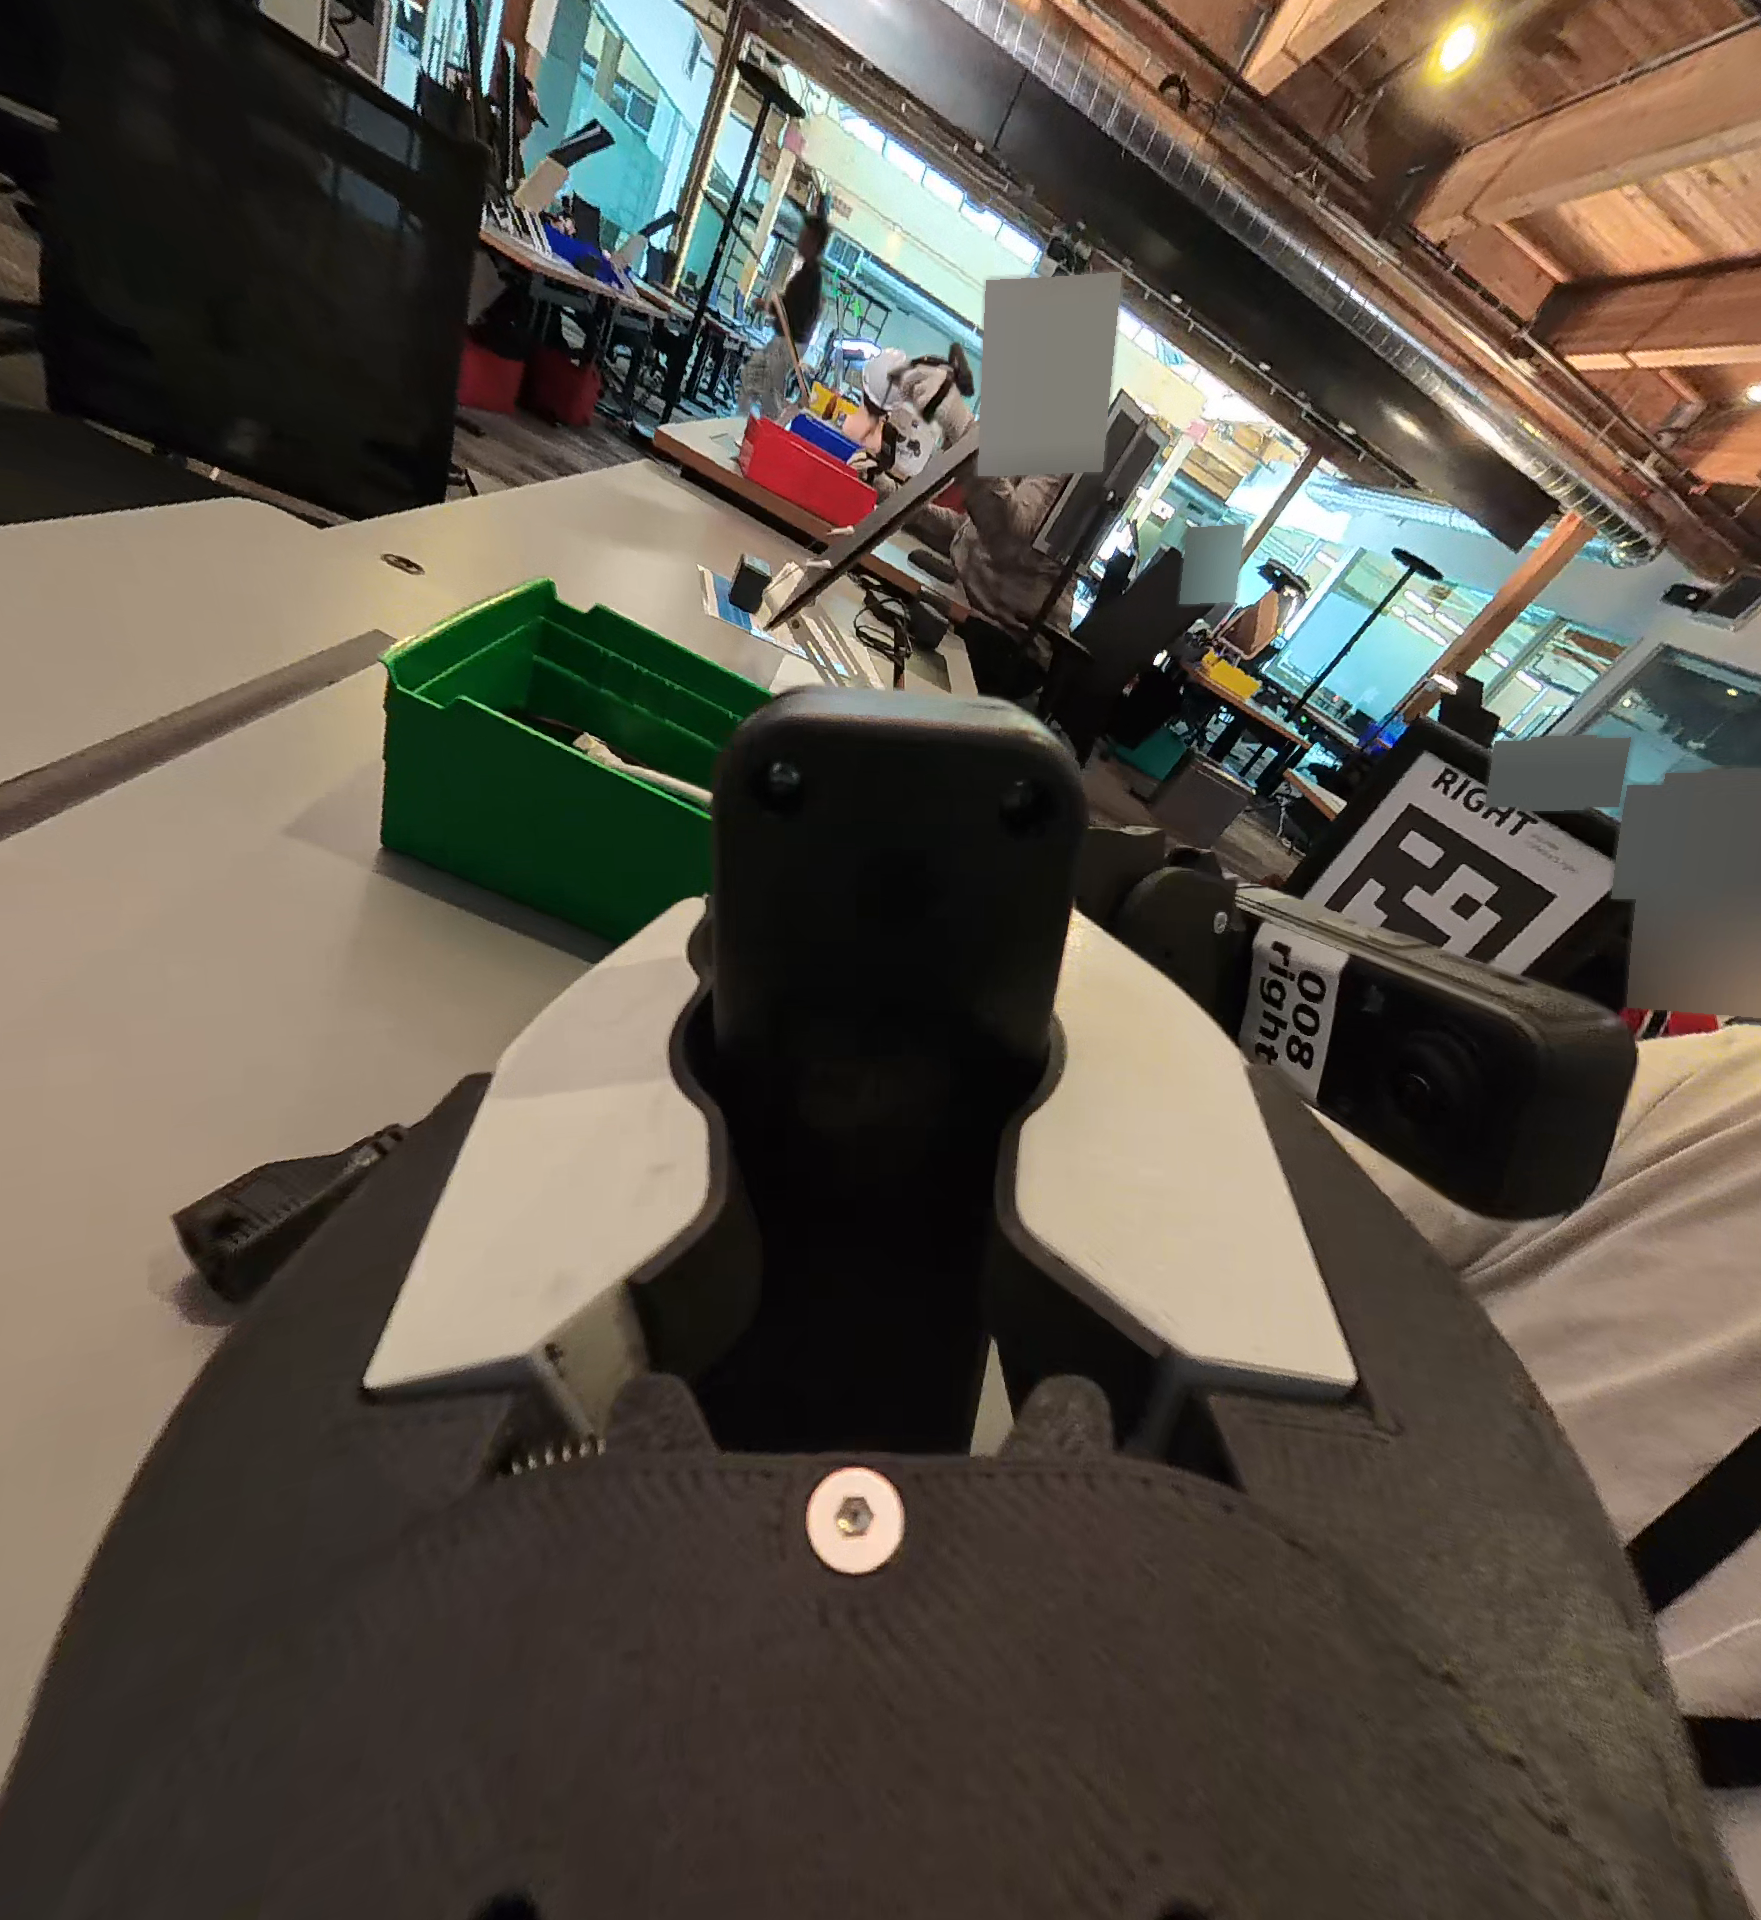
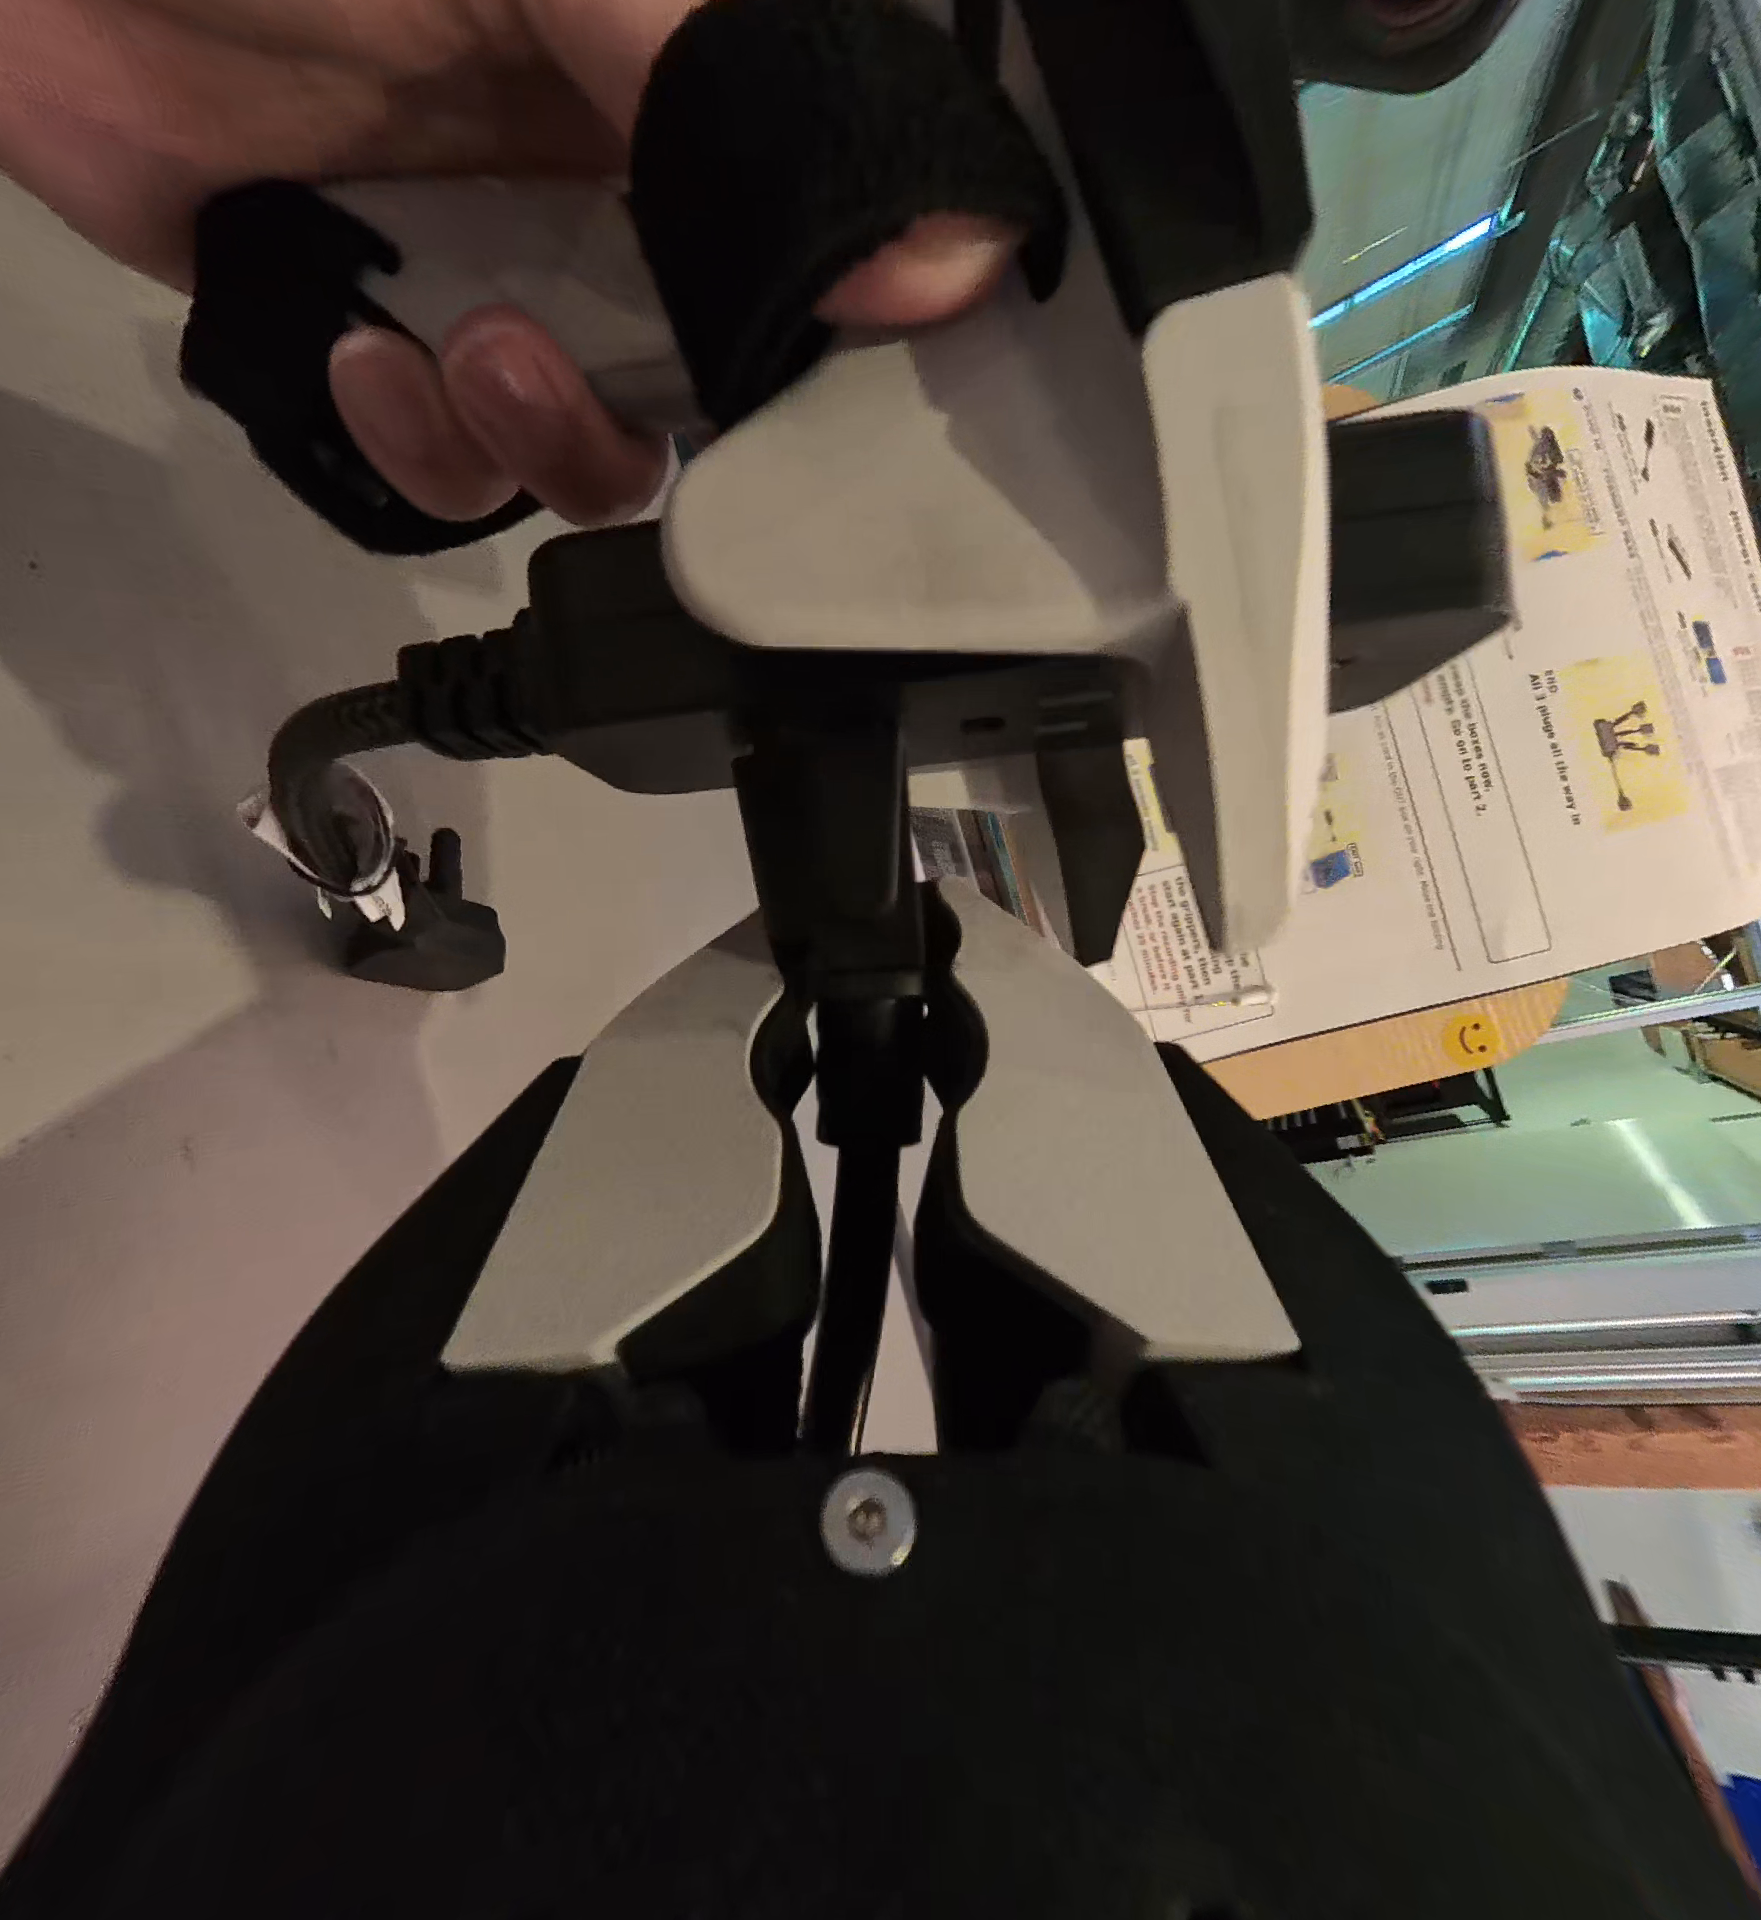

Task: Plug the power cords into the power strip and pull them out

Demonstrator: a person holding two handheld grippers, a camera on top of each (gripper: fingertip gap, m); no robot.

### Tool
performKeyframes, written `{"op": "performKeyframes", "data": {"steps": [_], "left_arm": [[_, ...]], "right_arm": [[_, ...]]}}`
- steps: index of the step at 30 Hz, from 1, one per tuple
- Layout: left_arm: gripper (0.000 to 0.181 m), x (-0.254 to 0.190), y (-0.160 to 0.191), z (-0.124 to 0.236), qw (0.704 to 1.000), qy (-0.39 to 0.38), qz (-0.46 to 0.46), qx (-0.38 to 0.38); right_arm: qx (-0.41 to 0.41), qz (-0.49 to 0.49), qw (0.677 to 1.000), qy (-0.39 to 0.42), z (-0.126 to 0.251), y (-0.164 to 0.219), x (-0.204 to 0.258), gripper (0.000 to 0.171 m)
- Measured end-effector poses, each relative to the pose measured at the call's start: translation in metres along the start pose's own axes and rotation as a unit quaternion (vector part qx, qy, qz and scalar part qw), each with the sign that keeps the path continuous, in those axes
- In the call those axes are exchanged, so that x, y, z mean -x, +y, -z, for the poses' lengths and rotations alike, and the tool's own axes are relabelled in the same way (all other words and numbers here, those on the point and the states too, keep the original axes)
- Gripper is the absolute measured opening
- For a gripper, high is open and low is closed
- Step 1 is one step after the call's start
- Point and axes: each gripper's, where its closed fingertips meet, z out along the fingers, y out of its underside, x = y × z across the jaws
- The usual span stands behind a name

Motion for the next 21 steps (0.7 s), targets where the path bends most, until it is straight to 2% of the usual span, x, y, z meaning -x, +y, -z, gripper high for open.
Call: {"op": "performKeyframes", "data": {"steps": [3,7,8,9,11,14,16,18,19,20,21], "left_arm": [[0.051,0.002,0.004,-0.001,1.000,-0.003,-0.003,0.015],[0.054,-0.011,0.014,0.000,0.998,0.019,-0.014,0.050],[0.064,-0.015,0.013,0.007,0.999,0.017,-0.010,0.050],[0.067,-0.016,0.011,0.017,0.999,-0.002,-0.010,0.045],[0.061,-0.012,0.016,0.037,0.996,-0.054,-0.025,0.061],[0.047,-0.012,0.052,0.068,0.982,-0.131,-0.006,0.139],[0.047,-0.013,0.089,0.087,0.971,-0.163,0.013,0.176],[0.044,-0.010,0.124,0.098,0.970,-0.176,0.044,0.164],[0.018,-0.006,0.141,0.103,0.970,-0.178,0.059,0.156],[0.020,-0.003,0.154,0.107,0.970,-0.184,0.075,0.140],[0.019,-0.002,0.164,0.107,0.973,-0.171,0.091,0.126]], "right_arm": [[-0.005,-0.001,1.000,-0.029,0.001,0.001,0.005,0.019],[-0.003,0.133,0.991,-0.010,0.009,-0.001,0.005,0.019],[0.002,0.169,0.986,0.004,0.009,-0.003,0.003,0.019],[0.006,0.212,0.977,0.010,0.008,-0.007,0.003,0.019],[0.017,0.315,0.949,-0.016,0.001,-0.015,0.014,0.019],[0.014,0.429,0.901,-0.068,-0.011,-0.036,0.041,0.019],[0.025,0.421,0.900,-0.108,-0.016,-0.043,0.063,0.020],[0.050,0.394,0.911,-0.116,-0.018,-0.043,0.075,0.031],[0.061,0.372,0.920,-0.104,-0.018,-0.044,0.075,0.041],[0.070,0.343,0.933,-0.085,-0.017,-0.045,0.072,0.053],[0.079,0.308,0.946,-0.071,-0.012,-0.045,0.069,0.054]]}}
